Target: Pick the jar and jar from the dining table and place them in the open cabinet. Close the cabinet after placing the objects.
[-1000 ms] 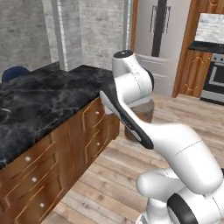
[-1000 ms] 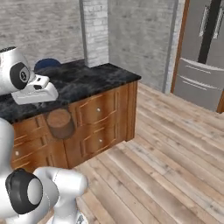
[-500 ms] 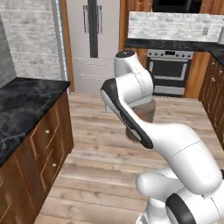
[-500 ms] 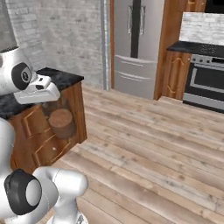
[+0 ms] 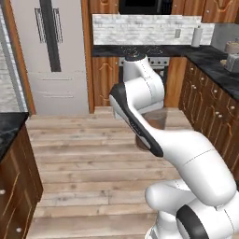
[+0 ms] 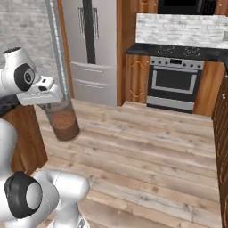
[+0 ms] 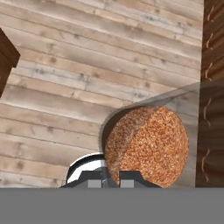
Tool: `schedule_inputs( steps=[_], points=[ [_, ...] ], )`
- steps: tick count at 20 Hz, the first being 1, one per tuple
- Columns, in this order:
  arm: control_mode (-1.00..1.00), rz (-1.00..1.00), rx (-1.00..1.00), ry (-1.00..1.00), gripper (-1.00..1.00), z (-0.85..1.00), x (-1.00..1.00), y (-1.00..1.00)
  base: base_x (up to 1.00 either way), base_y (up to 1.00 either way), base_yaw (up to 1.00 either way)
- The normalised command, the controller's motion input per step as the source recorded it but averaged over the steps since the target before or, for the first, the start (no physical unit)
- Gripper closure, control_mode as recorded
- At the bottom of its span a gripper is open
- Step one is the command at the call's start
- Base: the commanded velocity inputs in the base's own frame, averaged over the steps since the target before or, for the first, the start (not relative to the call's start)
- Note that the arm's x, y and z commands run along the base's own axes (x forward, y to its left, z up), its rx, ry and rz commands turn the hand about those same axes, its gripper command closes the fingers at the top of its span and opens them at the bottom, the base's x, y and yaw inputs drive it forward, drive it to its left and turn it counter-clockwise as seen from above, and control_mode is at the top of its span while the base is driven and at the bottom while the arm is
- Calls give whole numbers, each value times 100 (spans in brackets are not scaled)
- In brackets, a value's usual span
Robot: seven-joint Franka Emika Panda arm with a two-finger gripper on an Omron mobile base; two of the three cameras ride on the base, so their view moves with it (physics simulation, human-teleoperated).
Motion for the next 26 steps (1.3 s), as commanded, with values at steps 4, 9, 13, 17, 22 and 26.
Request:
schedule_inputs(
  steps=[4,9,13,17,22,26],
  points=[
    [100,0,0,0,100,0,0,0,100,13,-35],
    [100,0,0,0,100,0,0,0,100,25,-34],
    [100,0,0,0,100,0,0,0,100,41,-33],
    [100,0,0,0,100,0,0,0,100,29,-34],
    [100,0,0,0,100,0,0,0,100,33,-33],
    [100,0,0,0,100,0,0,0,100,44,-31]
  ],
)
